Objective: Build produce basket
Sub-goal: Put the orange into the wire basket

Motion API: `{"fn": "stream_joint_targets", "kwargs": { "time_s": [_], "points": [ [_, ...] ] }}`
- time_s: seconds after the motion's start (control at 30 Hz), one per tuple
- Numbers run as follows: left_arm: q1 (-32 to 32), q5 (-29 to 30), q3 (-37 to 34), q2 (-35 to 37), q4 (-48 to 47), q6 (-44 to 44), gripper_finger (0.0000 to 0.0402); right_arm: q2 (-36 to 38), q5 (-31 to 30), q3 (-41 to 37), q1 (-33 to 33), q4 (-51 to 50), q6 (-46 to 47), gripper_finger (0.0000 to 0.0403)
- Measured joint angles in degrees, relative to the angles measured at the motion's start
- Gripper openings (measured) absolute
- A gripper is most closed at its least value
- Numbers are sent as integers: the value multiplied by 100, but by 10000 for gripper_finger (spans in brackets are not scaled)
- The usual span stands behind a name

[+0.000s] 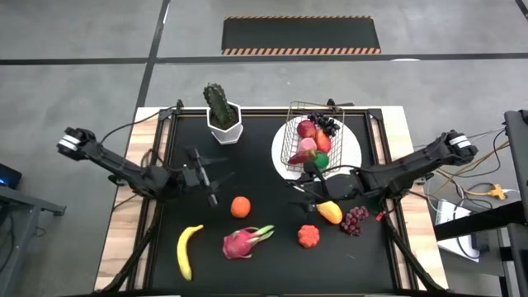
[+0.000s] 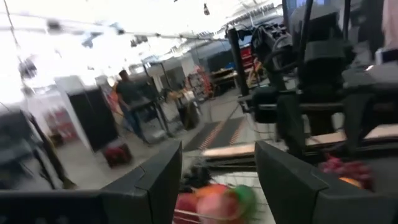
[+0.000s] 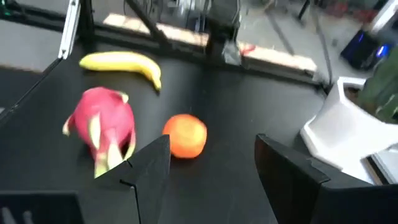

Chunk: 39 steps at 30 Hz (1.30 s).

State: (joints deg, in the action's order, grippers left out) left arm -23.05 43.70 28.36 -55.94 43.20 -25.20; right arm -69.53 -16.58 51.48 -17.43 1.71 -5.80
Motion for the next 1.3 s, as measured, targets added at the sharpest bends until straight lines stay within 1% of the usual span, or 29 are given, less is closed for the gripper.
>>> {"fn": "stream_joint_targets", "kwargs": {
  "time_s": [0.07, 0.13, 0.23, 0.3, 0.33, 0.4, 0.5, 0.6, 0.67, 0.73, 0.8, 0.87, 1.3],
  "points": [
    [0, -12, -36, -201, -18, 656, 185, 65, -1, -277, 2, 373, -90, 219],
    [-27, -9, -56, -431, -190, 1203, 185, 113, -1, -455, 2, 453, -66, 219],
    [-92, -11, 9, -757, -712, 1936, 186, 214, 7, -639, -13, 446, 64, 219],
    [-111, -15, 107, -923, -1125, 2494, 193, 281, 10, -712, -32, 452, 103, 219],
    [-112, -49, 182, -1006, -1377, 2793, 201, 304, 8, -731, -43, 455, 112, 219],
    [-107, -369, 327, -1135, -2027, 3331, 223, 355, 19, -762, -64, 456, 80, 219],
    [-105, -880, 651, -1297, -3023, 4237, 265, 386, 27, -767, -72, 458, 5, 219],
    [-106, -1191, 900, -1491, -4055, 4874, 306, 386, 27, -767, -72, 452, -28, 219],
    [-106, -1219, 993, -1663, -4546, 5047, 327, 386, 26, -767, -71, 431, -35, 219],
    [-103, -1301, 1025, -1824, -4628, 5024, 340, 384, 25, -767, -72, 377, -32, 219],
    [-102, -1536, 1025, -1973, -4610, 4865, 347, 383, 27, -768, -72, 317, -11, 219],
    [-92, -1619, 1016, -2111, -4623, 4845, 349, 382, 25, -793, -72, 318, 25, 219],
    [-14, -1627, 976, -2938, -4595, 4889, 350, 377, 5, -1003, -70, 373, 225, 219]
  ]
}}
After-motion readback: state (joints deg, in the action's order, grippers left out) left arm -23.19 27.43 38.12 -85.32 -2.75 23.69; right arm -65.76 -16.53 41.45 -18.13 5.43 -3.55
